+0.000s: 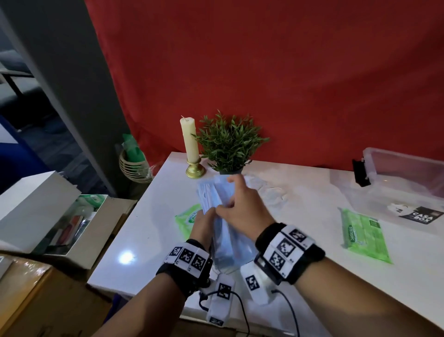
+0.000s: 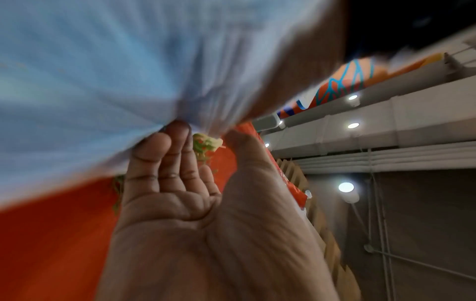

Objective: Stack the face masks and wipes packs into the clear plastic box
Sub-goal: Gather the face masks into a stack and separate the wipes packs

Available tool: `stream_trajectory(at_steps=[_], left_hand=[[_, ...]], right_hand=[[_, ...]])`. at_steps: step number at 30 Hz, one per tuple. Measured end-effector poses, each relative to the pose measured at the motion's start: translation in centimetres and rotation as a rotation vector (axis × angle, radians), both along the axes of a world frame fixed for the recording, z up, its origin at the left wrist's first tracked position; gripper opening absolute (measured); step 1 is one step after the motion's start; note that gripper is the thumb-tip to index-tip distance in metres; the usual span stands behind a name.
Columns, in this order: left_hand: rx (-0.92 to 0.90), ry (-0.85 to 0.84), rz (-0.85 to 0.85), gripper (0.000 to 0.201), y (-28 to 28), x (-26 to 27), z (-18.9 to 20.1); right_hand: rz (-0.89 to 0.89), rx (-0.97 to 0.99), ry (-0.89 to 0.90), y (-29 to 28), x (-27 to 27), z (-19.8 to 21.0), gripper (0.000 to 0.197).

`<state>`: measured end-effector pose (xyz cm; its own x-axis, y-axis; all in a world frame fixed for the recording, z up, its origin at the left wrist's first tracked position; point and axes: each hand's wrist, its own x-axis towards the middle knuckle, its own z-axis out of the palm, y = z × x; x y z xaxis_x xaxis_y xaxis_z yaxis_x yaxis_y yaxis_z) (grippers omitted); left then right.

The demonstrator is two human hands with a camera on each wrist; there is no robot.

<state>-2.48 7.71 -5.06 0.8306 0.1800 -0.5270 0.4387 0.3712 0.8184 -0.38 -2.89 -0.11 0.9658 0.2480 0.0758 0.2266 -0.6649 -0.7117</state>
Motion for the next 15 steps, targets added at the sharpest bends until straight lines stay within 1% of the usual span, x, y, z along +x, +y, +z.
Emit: stream_trajectory(at_steps=[2,4,5,7,9,12,13,14,15], left_hand=[[-0.08,-0.015,-0.024,0.045,0.3,-0.5,0.3],[-0.093,-0.018,-0.053,0.051,1.0,-0.8,0.2],[-0.113,-0.034,-0.054,0.051,1.4,-1.0,0.1],[-0.114,-0.051,-0.008,0.042,2.0,-1.2,-0.2],[-0.104,-0.036,0.027,0.039,2.4,-1.5,-0.2],[-0.108,-0.028,0.051,0.042,3.4,-1.6,-0.5],[-0.127,-0.048,0.025,0.038,3.6,-1.6,-0.5],[-0.129,-0.05,0.006,0.032,3.6,-1.7,-0.5],[-0.125,-0.052,-0.008,0.028,3.6,-1.7,-0.5]], right_hand=[[0.011,0.061,0.045,1.1,-0.3,-0.7,0.058],[0.014,0.103,0.1,1.6,-0.3,-0.8,0.049],[0.015,0.138,0.14,1.6,-0.2,-0.8,0.045],[0.006,0.252,0.206,1.5,0.2,-0.9,0.04],[-0.079,0.317,0.207,1.0,0.9,-1.0,0.035],[-0.262,0.144,0.128,-0.4,1.9,-0.8,0.036],[-0.282,0.104,0.166,-0.5,2.0,-1.0,0.033],[-0.257,0.114,0.247,-0.4,1.9,-1.2,0.025],[-0.2,0.13,0.347,0.1,1.5,-1.3,0.025]])
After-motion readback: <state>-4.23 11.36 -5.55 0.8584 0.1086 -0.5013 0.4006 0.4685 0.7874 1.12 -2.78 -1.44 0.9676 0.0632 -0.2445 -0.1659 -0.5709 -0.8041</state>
